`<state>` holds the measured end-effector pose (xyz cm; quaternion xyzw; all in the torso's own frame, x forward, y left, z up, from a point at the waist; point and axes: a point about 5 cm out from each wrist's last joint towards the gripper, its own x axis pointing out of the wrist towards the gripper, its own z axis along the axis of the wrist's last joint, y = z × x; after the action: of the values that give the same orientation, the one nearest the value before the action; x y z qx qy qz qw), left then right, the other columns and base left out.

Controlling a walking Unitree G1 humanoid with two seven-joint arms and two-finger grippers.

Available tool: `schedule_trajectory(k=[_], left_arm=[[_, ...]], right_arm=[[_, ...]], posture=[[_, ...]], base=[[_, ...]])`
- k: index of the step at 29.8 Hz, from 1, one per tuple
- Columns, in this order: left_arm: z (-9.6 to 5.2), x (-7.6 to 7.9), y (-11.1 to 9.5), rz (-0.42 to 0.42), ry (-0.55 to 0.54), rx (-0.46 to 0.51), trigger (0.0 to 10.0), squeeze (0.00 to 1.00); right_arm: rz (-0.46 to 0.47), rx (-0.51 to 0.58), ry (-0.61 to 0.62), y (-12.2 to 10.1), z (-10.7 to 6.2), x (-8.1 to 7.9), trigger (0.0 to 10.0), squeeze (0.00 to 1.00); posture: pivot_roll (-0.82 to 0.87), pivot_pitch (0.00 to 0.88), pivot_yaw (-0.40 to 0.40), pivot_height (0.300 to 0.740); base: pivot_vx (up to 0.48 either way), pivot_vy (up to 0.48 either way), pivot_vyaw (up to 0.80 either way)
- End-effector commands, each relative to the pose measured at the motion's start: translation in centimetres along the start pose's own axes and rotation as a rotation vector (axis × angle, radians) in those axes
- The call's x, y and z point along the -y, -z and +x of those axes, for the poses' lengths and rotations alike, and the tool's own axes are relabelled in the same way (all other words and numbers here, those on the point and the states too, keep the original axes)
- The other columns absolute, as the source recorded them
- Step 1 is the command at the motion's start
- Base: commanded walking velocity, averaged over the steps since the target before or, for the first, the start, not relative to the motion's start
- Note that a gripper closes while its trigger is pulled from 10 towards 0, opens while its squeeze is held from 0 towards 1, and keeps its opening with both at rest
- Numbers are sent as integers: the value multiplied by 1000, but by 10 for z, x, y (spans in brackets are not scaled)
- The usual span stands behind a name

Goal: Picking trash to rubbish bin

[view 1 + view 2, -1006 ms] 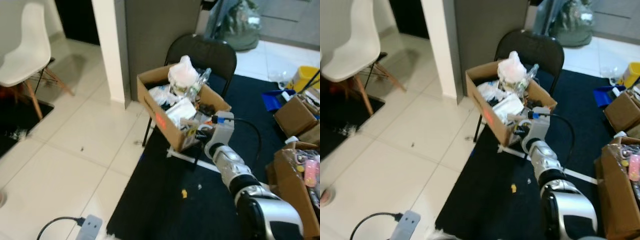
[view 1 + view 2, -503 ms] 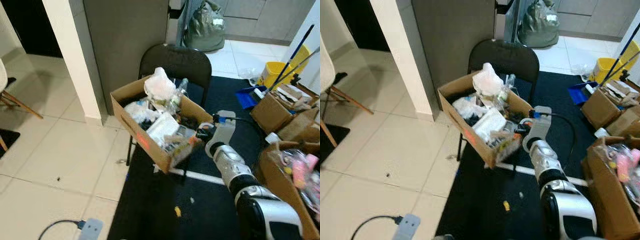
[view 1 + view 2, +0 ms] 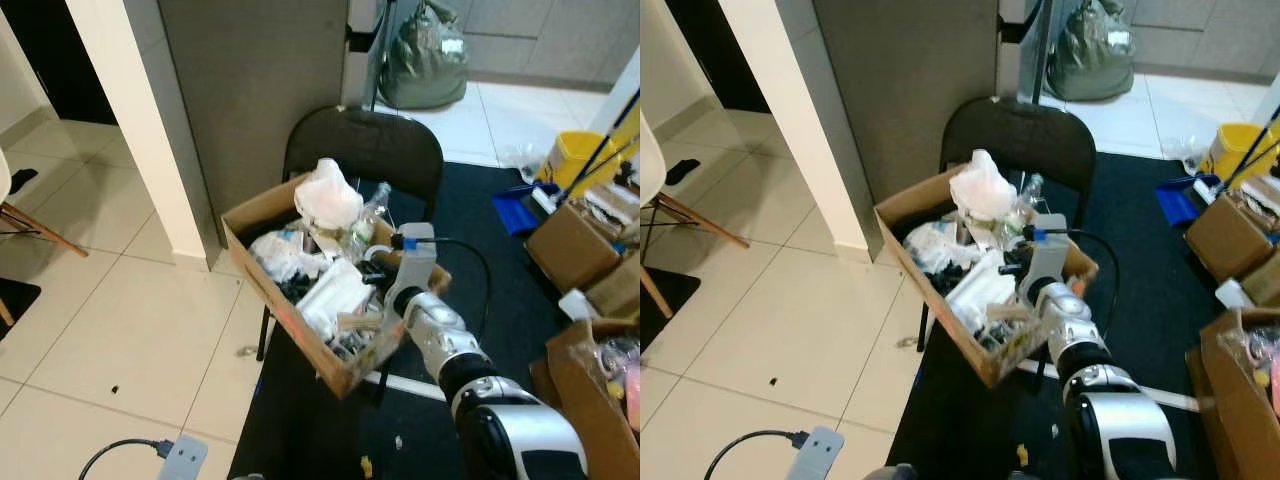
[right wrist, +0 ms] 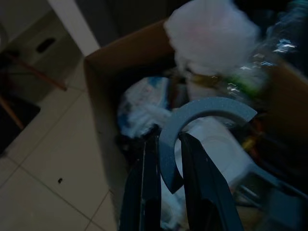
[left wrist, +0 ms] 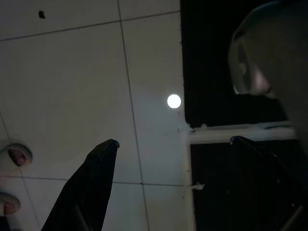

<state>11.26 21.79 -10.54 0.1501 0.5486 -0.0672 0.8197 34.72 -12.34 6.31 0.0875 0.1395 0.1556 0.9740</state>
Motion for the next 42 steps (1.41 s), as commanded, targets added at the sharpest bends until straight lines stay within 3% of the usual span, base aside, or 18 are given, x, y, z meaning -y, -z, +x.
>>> schedule_trajectory(k=[1, 3, 4, 9, 10, 14, 15, 16, 17, 20, 22, 23, 28, 31, 35, 37, 40, 42], left_arm=[[0, -1, 2, 3, -3, -8, 10000, 0], [-1, -2, 3, -2, -12, -15, 10000, 0], [-1, -3, 4, -2, -15, -18, 10000, 0], [-1, -3, 5, -8, -21, -25, 10000, 0], [-1, -3, 5, -9, -24, -28, 10000, 0], [-1, -3, 5, -11, -27, -30, 10000, 0], [-1, -3, 5, -9, -28, -32, 10000, 0], [-1, -3, 5, -8, -30, -33, 10000, 0], [-1, -3, 5, -7, -32, -35, 10000, 0], [0, -3, 4, -2, -35, -36, 10000, 0], [0, -3, 3, -2, -36, -35, 10000, 0], [0, -3, 1, -3, -35, -32, 10000, 0], [0, -3, 0, -4, -35, -29, 10000, 0], [0, -3, 0, 5, -32, -32, 10000, 0], [0, -2, 0, 8, -31, -34, 10000, 0], [1, -1, 0, 22, -27, -35, 10000, 0], [1, 1, 0, 34, -24, -36, 10000, 0], [1, 2, -1, 51, -21, -36, 10000, 0]], right_arm=[[-20, -8, 4, 0, 0, 1, 10000, 0], [-18, -10, 5, 1, 0, 1, 10000, 0], [-16, -8, -5, 1, -1, 1, 10000, 1000], [7, 21, 13, -1, -2, 4, 10000, 1000], [76, 50, 28, -4, -2, 8, 10000, 1000], [162, 85, 27, -8, -3, 11, 10000, 1000], [242, 109, 1, -10, -4, 13, 10000, 714], [318, 130, -39, -11, -5, 15, 10000, 43], [379, 143, -85, -11, -7, 15, 10000, 0], [501, 163, -268, -8, -14, 12, 10000, 0], [574, 183, -472, -2, -28, 11, 10000, 0], [578, 184, -640, 5, -43, 10, 10000, 0], [587, 153, -765, 11, -56, 7, 10000, 0], [545, 1, -907, 36, -83, 2, 10000, 0], [522, -73, -928, 50, -92, 3, 10000, 0], [484, -258, -863, 86, -112, 15, 10000, 0], [490, -347, -829, 101, -125, 22, 10000, 0], [495, -477, -762, 119, -146, 34, 10000, 0]], posture=[[103, 24, -4, 740], [113, 26, -3, 740], [113, 26, -3, 740], [113, 26, -3, 740], [113, 28, 1, 740], [113, 28, 1, 740], [113, 28, 1, 740], [113, 28, 1, 740], [113, 28, 1, 740], [99, 21, 0, 740], [97, 14, -3, 740], [97, 14, -3, 740], [97, 14, -3, 740], [76, 9, 3, 740], [76, 9, 3, 740], [62, 0, 6, 740], [60, 0, 4, 740], [58, 0, 2, 740]], base=[[345, 0, 0], [167, 0, 0], [0, 0, 0], [0, 0, 0], [0, 0, 0], [0, 0, 0], [0, 0, 0], [0, 0, 0], [0, 0, 0], [0, 0, 0], [0, 0, 0], [0, 0, 0], [0, 0, 0], [0, 0, 0], [0, 0, 0], [-163, 0, 0], [-324, 0, 0], [-347, 0, 0]])
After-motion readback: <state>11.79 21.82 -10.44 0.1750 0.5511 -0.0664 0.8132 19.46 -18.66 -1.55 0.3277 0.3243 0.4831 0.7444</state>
